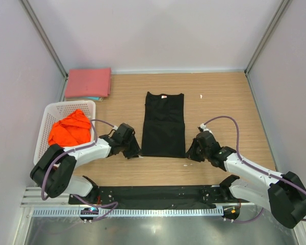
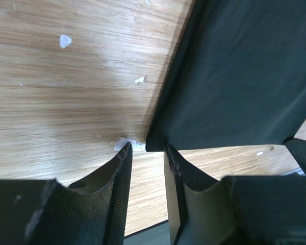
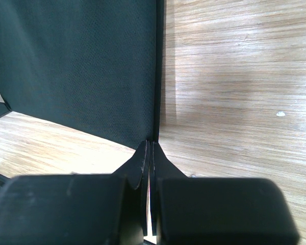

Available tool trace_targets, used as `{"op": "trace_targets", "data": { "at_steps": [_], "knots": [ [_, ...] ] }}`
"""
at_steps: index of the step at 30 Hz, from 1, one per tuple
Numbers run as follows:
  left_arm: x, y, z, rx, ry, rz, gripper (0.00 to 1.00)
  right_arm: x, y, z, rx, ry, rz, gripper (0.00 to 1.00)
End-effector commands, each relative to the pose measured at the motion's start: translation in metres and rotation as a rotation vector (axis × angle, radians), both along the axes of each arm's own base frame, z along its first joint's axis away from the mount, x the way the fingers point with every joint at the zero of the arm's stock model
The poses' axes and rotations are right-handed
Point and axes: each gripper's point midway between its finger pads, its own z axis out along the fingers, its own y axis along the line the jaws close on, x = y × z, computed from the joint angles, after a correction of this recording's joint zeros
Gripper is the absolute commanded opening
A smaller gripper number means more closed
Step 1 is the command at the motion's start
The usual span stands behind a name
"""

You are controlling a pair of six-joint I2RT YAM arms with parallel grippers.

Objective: Fold and stack the t-shirts
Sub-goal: Fold the tshirt

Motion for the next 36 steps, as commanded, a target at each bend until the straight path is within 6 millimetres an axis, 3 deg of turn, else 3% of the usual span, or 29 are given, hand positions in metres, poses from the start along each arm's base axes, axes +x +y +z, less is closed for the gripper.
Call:
{"op": "trace_targets", "data": {
  "at_steps": [1, 12, 15, 19, 27, 36],
  "knots": [
    [0.005, -0.008, 0.001, -0.024, -0.022, 0.004, 0.32, 0.009, 0.004, 0.015, 0.016, -0.054, -0.002, 0.01],
    [0.003, -0.007, -0.011, 0.016, -0.003, -0.003, 0.28, 0.008, 0.004, 0.016, 0.024, -0.056, -0.004, 0.02],
    [0.002, -0.007, -0.012, 0.02, 0.0, -0.005, 0.22, 0.007, 0.004, 0.016, 0.025, -0.055, -0.004, 0.01],
    [0.003, -0.008, -0.008, 0.018, -0.013, -0.008, 0.0, 0.007, 0.003, 0.015, 0.017, -0.055, -0.008, 0.01],
    [0.011, -0.025, 0.025, -0.016, -0.077, -0.054, 0.0, 0.008, -0.001, 0.026, 0.019, -0.074, -0.025, 0.01],
    [0.014, -0.027, 0.039, -0.013, -0.086, -0.058, 0.0, 0.011, -0.005, 0.038, 0.018, -0.11, -0.048, 0.01]
  ]
}}
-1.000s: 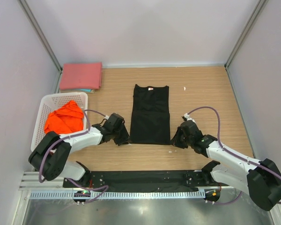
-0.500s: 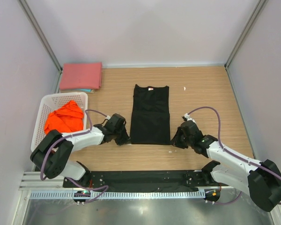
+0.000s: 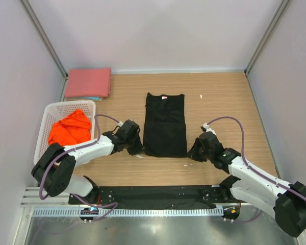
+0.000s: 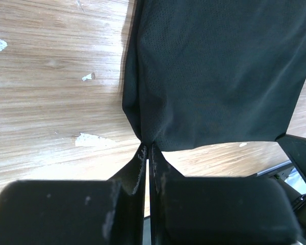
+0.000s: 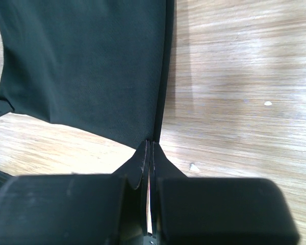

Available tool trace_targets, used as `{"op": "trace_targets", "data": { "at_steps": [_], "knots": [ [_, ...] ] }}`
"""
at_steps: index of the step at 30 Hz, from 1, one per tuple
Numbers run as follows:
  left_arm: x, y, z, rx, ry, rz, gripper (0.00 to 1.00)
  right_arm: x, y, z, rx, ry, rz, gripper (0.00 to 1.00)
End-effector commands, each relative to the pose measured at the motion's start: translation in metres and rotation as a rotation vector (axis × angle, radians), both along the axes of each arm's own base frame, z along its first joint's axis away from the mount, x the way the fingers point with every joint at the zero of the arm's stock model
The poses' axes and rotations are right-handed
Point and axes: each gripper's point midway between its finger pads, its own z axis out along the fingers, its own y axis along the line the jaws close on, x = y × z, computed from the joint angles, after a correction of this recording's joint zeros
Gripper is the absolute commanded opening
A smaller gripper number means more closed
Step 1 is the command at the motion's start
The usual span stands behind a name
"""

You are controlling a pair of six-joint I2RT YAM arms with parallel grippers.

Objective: Fold and stack the t-shirts
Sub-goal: Fold the tshirt

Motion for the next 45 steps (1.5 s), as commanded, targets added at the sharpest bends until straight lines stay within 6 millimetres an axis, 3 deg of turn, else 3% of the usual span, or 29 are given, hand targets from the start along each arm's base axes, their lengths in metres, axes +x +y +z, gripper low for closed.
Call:
{"op": "trace_targets", "data": {
  "at_steps": [1, 5, 11, 15, 17, 18, 19, 20, 23, 24, 25, 26, 29, 30, 31, 32, 33, 34, 35, 36, 38, 39, 40, 42, 43, 45],
  "knots": [
    [0.009, -0.003, 0.02, -0.008, -0.051, -0.006, 0.0, 0.014, 0.001, 0.025, 0.017, -0.078, -0.032, 0.01],
    [0.014, -0.008, 0.029, -0.016, -0.065, -0.009, 0.0, 0.016, 0.001, 0.028, 0.01, -0.086, -0.037, 0.01],
    [0.025, -0.01, 0.043, 0.005, -0.095, -0.013, 0.0, 0.027, 0.0, 0.047, -0.007, -0.13, -0.046, 0.01],
    [0.038, -0.009, 0.061, 0.008, -0.132, -0.003, 0.0, 0.041, 0.005, 0.077, -0.014, -0.182, -0.034, 0.01],
    [0.046, -0.009, 0.067, 0.011, -0.145, 0.0, 0.0, 0.049, 0.003, 0.081, -0.048, -0.194, -0.033, 0.01],
    [0.052, -0.011, 0.072, 0.013, -0.151, -0.01, 0.0, 0.056, 0.006, 0.094, -0.043, -0.219, -0.034, 0.01],
    [0.06, -0.008, 0.075, 0.012, -0.156, 0.002, 0.0, 0.061, 0.007, 0.092, -0.063, -0.211, -0.032, 0.01],
    [0.063, -0.009, 0.077, 0.005, -0.153, -0.002, 0.0, 0.07, 0.009, 0.106, -0.066, -0.242, -0.025, 0.01],
    [0.087, -0.01, 0.096, -0.008, -0.195, 0.003, 0.0, 0.092, 0.008, 0.113, -0.109, -0.256, -0.019, 0.01],
    [0.101, -0.011, 0.111, -0.021, -0.227, 0.01, 0.0, 0.103, 0.012, 0.126, -0.095, -0.285, -0.022, 0.01],
    [0.109, -0.011, 0.111, -0.011, -0.231, 0.0, 0.0, 0.11, 0.012, 0.13, -0.097, -0.291, -0.021, 0.01],
    [0.121, -0.017, 0.129, -0.034, -0.267, -0.009, 0.0, 0.124, 0.011, 0.135, -0.106, -0.296, -0.022, 0.01],
    [0.149, -0.016, 0.13, -0.015, -0.28, -0.025, 0.0, 0.147, 0.008, 0.142, -0.108, -0.31, -0.032, 0.01],
    [0.165, -0.019, 0.149, -0.046, -0.314, -0.022, 0.0, 0.161, 0.008, 0.148, -0.095, -0.319, -0.033, 0.01],
    [0.173, -0.02, 0.153, -0.052, -0.324, -0.028, 0.0, 0.17, 0.006, 0.148, -0.092, -0.318, -0.04, 0.01],
    [0.183, -0.022, 0.143, -0.043, -0.31, -0.035, 0.0, 0.181, 0.006, 0.158, -0.082, -0.338, -0.047, 0.01],
    [0.199, -0.024, 0.161, -0.071, -0.352, -0.033, 0.0, 0.192, 0.004, 0.152, -0.072, -0.318, -0.042, 0.01],
    [0.209, -0.026, 0.163, -0.077, -0.363, -0.035, 0.0, 0.2, 0.002, 0.153, -0.069, -0.32, -0.043, 0.01],
    [0.22, -0.03, 0.15, -0.071, -0.344, -0.042, 0.0, 0.208, 0.0, 0.155, -0.065, -0.325, -0.045, 0.01],
    [0.236, -0.031, 0.162, -0.095, -0.373, -0.037, 0.0, 0.22, 0.0, 0.162, -0.055, -0.342, -0.05, 0.01],
    [0.252, -0.04, 0.164, -0.137, -0.385, -0.061, 0.0, 0.238, -0.006, 0.146, -0.049, -0.297, -0.053, 0.01],
    [0.269, -0.043, 0.155, -0.145, -0.382, -0.064, 0.0, 0.248, -0.008, 0.153, -0.04, -0.319, -0.062, 0.01],
    [0.274, -0.049, 0.156, -0.183, -0.383, -0.089, 0.0, 0.258, -0.016, 0.142, -0.045, -0.299, -0.081, 0.01],
    [0.301, -0.053, 0.152, -0.232, -0.423, -0.089, 0.0, 0.273, -0.018, 0.145, -0.021, -0.317, -0.094, 0.01],
    [0.31, -0.055, 0.149, -0.246, -0.436, -0.089, 0.0, 0.282, -0.023, 0.132, -0.014, -0.288, -0.101, 0.01],
    [0.333, -0.057, 0.161, -0.279, -0.504, -0.077, 0.0, 0.297, -0.023, 0.13, 0.0, -0.291, -0.106, 0.01]
  ]
}}
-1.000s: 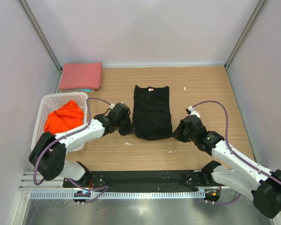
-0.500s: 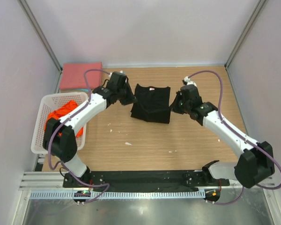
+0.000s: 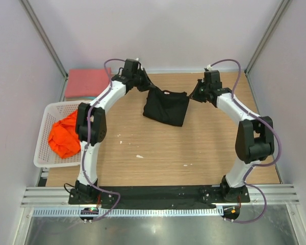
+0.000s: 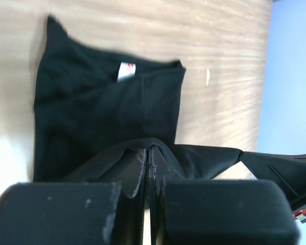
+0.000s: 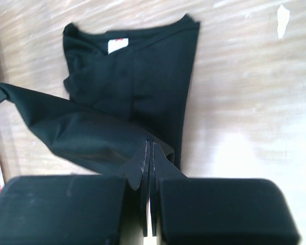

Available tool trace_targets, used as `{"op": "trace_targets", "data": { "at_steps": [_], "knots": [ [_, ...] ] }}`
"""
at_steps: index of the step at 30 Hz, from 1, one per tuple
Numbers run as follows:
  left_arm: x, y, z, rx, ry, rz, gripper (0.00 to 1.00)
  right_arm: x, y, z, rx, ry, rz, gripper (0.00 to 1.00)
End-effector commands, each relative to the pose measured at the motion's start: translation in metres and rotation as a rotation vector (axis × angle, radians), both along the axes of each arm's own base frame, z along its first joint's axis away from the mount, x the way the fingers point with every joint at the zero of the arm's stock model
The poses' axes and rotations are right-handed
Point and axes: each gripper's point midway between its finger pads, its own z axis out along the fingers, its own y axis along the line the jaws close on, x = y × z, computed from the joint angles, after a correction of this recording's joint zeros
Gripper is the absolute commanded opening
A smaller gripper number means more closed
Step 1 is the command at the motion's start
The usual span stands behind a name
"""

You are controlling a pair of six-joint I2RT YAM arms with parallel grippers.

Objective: Fold and stack the t-shirts
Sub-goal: Fold the tshirt

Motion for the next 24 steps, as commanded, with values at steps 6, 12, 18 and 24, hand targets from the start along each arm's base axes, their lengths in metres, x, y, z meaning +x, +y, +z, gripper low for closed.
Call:
{"op": "trace_targets", "data": {
  "at_steps": [6, 12, 18, 24],
  "knots": [
    [0.085, -0.026, 0.003, -0.122, -0.219, -0.081, 0.03, 0.08, 0.008, -0.007, 0.104, -0.087, 0.032, 0.01],
    [0.137, -0.008, -0.023, -0.168, -0.28, 0.016, 0.0, 0.135, 0.003, -0.013, 0.124, -0.133, 0.02, 0.01],
    [0.165, 0.018, -0.011, -0.193, -0.389, 0.081, 0.37, 0.173, -0.001, -0.019, 0.086, -0.194, 0.051, 0.31],
    [0.134, 0.047, 0.007, -0.08, -0.369, 0.023, 0.4, 0.144, -0.002, -0.018, 0.073, -0.147, 0.144, 0.54]
  ]
}}
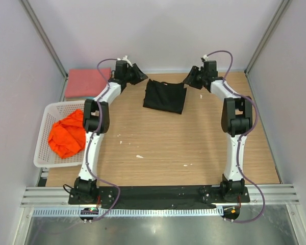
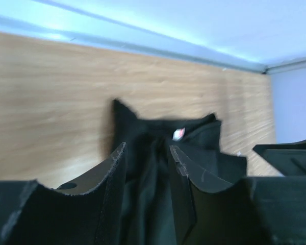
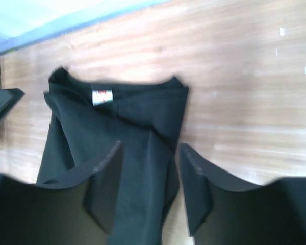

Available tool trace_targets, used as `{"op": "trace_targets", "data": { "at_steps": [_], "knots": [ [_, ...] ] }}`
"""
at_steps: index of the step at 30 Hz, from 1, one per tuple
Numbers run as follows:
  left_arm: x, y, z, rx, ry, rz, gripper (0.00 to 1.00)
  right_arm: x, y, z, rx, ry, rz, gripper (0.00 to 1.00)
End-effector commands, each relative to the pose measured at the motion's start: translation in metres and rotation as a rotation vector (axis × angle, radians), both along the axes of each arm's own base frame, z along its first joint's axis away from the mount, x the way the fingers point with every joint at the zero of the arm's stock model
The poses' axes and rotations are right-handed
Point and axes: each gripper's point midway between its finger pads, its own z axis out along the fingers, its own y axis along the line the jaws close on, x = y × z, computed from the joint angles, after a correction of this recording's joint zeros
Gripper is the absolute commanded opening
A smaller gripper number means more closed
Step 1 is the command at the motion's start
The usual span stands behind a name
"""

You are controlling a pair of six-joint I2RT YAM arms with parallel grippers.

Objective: Fold and stack the t-shirts
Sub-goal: Fold the tshirt

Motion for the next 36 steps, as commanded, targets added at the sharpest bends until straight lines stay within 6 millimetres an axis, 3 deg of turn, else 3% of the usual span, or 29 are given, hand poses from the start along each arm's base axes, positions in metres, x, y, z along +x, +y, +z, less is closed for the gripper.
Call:
{"op": "trace_targets", "data": {
  "at_steps": [1, 2, 3, 4, 5, 6, 11, 17, 25, 28, 29, 30, 32, 36],
  "knots": [
    [-0.019, 0.012, 0.073, 0.065, -0.128, -0.052, 0.4, -0.021, 0.003, 0.037, -0.008, -0.054, 0.09, 0.56],
    [-0.034, 0.014, 0.055, 0.082, -0.068, -0.075, 0.4, -0.032, 0.003, 0.039, -0.008, -0.037, 0.108, 0.57],
    [-0.044, 0.012, 0.051, 0.087, -0.049, -0.098, 0.4, -0.044, 0.006, 0.034, -0.001, -0.01, 0.144, 0.57],
    [-0.053, 0.012, 0.063, 0.095, -0.065, -0.125, 0.4, -0.051, 0.008, 0.035, 0.007, -0.008, 0.158, 0.57],
    [-0.068, 0.013, 0.044, 0.099, -0.011, -0.149, 0.4, -0.066, 0.01, 0.019, 0.017, 0.03, 0.176, 0.57],
    [-0.078, 0.01, 0.04, 0.094, 0.005, -0.175, 0.4, -0.073, 0.016, 0.029, 0.039, 0.005, 0.215, 0.57],
    [-0.119, 0.002, 0.014, 0.132, 0.06, -0.255, 0.4, -0.106, 0.024, 0.001, 0.067, 0.059, 0.305, 0.58],
    [-0.138, -0.003, -0.009, 0.135, 0.111, -0.299, 0.39, -0.124, 0.033, -0.007, 0.114, 0.042, 0.369, 0.58],
    [-0.147, -0.003, -0.039, 0.134, 0.172, -0.323, 0.35, -0.129, 0.04, -0.028, 0.154, 0.062, 0.403, 0.56],
    [-0.151, -0.003, -0.04, 0.13, 0.185, -0.325, 0.21, -0.133, 0.043, -0.025, 0.17, 0.043, 0.408, 0.45],
    [-0.153, -0.003, -0.039, 0.126, 0.189, -0.323, 0.15, -0.137, 0.042, -0.028, 0.176, 0.052, 0.406, 0.31],
    [-0.155, -0.002, -0.039, 0.121, 0.2, -0.318, 0.07, -0.139, 0.045, -0.023, 0.176, 0.045, 0.406, 0.24],
    [-0.163, -0.003, -0.035, 0.105, 0.219, -0.314, 0.0, -0.148, 0.043, -0.027, 0.171, 0.065, 0.394, 0.09],
    [-0.181, -0.003, -0.027, 0.112, 0.229, -0.309, 0.0, -0.163, 0.038, -0.031, 0.165, 0.103, 0.356, 0.02]
  ]
}}
